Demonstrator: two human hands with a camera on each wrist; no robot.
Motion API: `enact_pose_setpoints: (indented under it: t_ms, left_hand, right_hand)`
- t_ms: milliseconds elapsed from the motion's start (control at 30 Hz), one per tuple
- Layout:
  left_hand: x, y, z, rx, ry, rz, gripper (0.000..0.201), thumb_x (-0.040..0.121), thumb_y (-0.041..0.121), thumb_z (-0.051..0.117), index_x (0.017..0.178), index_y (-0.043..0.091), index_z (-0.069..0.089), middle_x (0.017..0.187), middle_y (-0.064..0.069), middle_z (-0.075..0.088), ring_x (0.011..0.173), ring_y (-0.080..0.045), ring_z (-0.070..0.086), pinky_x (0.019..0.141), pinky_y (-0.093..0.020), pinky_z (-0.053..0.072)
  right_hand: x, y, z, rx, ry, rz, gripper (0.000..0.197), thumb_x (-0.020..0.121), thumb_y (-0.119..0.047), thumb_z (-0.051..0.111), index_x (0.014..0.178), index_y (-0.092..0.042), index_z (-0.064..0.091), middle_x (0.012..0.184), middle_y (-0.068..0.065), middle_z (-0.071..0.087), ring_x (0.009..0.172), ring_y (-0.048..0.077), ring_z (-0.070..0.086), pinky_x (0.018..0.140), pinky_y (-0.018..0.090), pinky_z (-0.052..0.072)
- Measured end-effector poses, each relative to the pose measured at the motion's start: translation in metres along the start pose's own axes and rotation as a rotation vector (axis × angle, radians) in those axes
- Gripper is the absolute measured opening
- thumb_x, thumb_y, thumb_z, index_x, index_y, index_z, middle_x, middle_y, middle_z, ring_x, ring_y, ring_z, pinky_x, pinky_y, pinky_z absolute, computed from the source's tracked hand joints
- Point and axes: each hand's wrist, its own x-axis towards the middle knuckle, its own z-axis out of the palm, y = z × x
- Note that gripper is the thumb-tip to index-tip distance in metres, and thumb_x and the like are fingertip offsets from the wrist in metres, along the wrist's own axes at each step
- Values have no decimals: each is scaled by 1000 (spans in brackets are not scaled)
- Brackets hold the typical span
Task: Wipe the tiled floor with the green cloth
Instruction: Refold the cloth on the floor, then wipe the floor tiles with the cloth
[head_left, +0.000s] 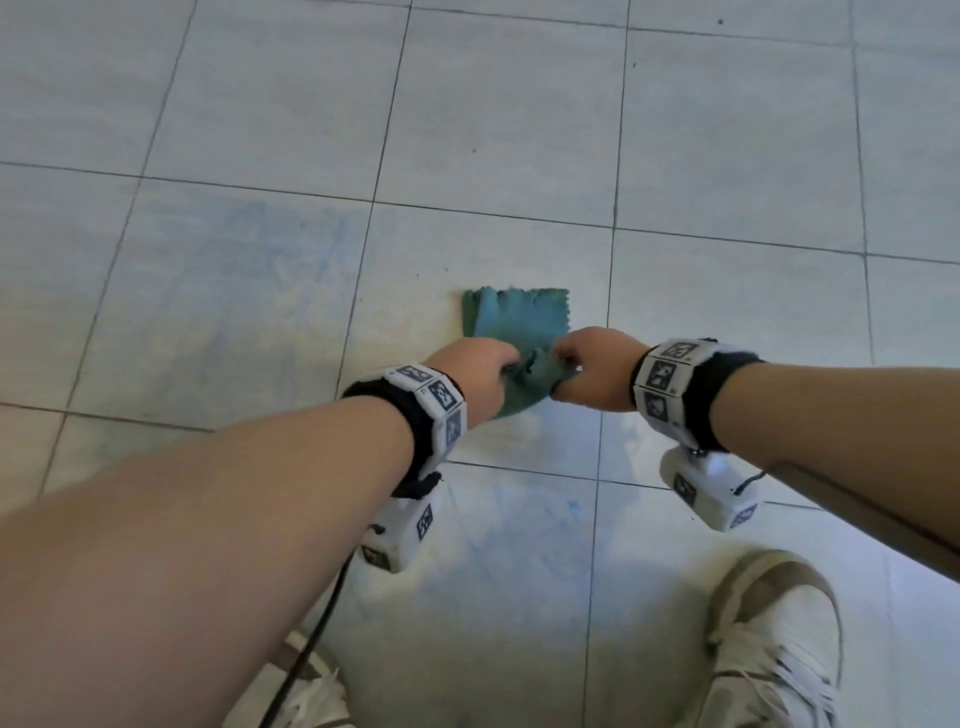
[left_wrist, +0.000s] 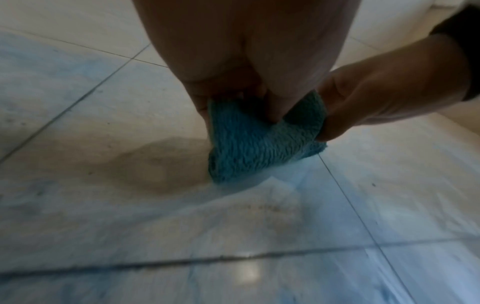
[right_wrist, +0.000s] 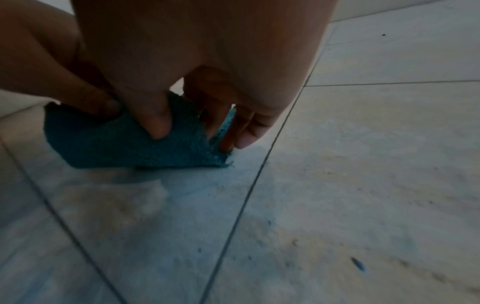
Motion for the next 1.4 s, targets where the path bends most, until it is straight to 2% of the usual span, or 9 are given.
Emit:
enact_pose_setpoints:
  t_ms: [233, 367, 567, 767, 867, 967, 1067, 1167, 1400]
  left_hand:
    - [26, 1, -52, -96, 384, -92, 39, 100, 16, 47, 138, 22, 50, 126, -2, 62, 114, -26, 57, 94, -36, 46]
    - [28, -17, -58, -71, 488, -241, 47, 98, 11, 50, 143, 18, 44, 136, -10, 51, 120, -31, 52, 99, -45, 45]
    - [21, -32, -29, -126, 166, -402, 45, 98, 25, 59, 138, 7, 46, 123, -9, 58, 108, -28, 57, 88, -34, 44]
    - [27, -16, -12, -196, 101, -375, 64, 93, 29, 67, 146, 10, 39, 140, -10, 52, 123, -28, 53, 96, -33, 44]
    - [34, -3, -8, -283, 100, -367, 61, 92, 22, 67, 146, 11, 42, 139, -8, 54, 122, -27, 54, 92, -30, 44]
    - [41, 8, -3, -381, 54, -367, 24, 89, 6, 58, 112, 14, 63, 110, -11, 64, 100, -29, 59, 84, -31, 47]
    - [43, 14, 0, -486, -31, -322, 10, 84, 3, 55, 86, 10, 61, 94, -21, 71, 91, -39, 68, 85, -47, 57]
    - [41, 11, -9, -247, -96, -251, 17, 86, 8, 58, 97, 1, 69, 101, -20, 72, 95, -36, 69, 76, -36, 54]
    - [50, -30, -39, 211, 112, -214, 76, 87, 39, 71, 148, 14, 32, 151, -14, 30, 138, -34, 32, 108, -47, 39]
  right_hand:
    - [16, 5, -16, 287, 214, 174, 14, 88, -23, 64, 99, -17, 59, 92, 3, 62, 88, 25, 58, 72, 27, 40]
    - [21, 17, -19, 263, 281, 312, 31, 92, -31, 63, 114, -18, 46, 102, 3, 61, 79, 18, 55, 56, 28, 38]
    - [22, 24, -18, 175, 257, 292, 22, 93, -25, 59, 112, -21, 50, 109, 2, 63, 94, 22, 59, 70, 31, 45]
    - [15, -2, -10, -11, 246, 66, 29, 94, -25, 57, 123, -22, 54, 123, 2, 59, 105, 23, 59, 89, 38, 51]
    - [16, -11, 2, 25, 244, 208, 38, 95, -37, 56, 125, -16, 50, 123, 9, 55, 107, 29, 58, 91, 43, 52]
    - [19, -11, 11, 137, 243, 454, 54, 95, -47, 54, 132, -9, 43, 128, 14, 48, 114, 35, 55, 96, 48, 49]
    - [21, -12, 23, -25, 304, 427, 59, 95, -47, 55, 135, -6, 40, 131, 15, 45, 122, 34, 46, 95, 43, 44]
    - [23, -8, 31, -208, 351, 363, 58, 94, -38, 54, 139, -5, 37, 134, 15, 44, 122, 33, 45, 95, 40, 42]
    - [25, 28, -13, -287, 262, 160, 73, 101, -17, 47, 159, -12, 3, 167, 8, -2, 153, 29, -3, 123, 41, 11]
